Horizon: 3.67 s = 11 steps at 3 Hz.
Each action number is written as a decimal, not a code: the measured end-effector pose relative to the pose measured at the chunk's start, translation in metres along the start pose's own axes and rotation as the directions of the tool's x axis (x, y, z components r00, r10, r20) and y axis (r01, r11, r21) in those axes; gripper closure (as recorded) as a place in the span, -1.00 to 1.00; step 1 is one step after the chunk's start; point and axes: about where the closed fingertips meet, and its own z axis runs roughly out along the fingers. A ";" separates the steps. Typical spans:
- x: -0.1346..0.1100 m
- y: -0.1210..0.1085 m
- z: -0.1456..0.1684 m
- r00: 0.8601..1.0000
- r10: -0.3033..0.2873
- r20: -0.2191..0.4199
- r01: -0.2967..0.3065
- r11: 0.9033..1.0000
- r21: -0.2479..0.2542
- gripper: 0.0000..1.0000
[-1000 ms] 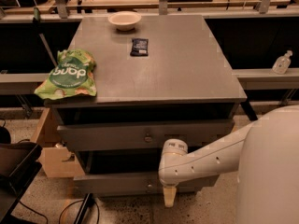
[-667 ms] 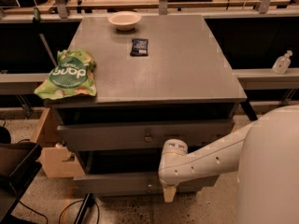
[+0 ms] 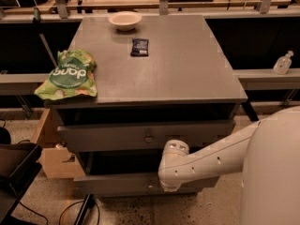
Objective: Open middle drawer
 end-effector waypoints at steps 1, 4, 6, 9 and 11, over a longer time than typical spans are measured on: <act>0.007 0.024 -0.017 0.999 0.021 -0.026 -0.022 0.999 -0.041 0.77; 0.012 0.041 -0.032 0.998 0.042 -0.050 -0.044 0.998 -0.039 1.00; 0.020 0.070 -0.064 0.994 0.068 -0.081 -0.067 0.998 0.011 1.00; 0.025 0.035 -0.051 0.998 0.043 -0.036 -0.040 0.996 0.076 1.00; 0.040 -0.005 -0.032 0.998 0.050 0.036 -0.053 0.995 0.083 1.00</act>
Offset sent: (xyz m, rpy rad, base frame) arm -0.1251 -0.0307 0.0755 -0.1024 0.0521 -0.1475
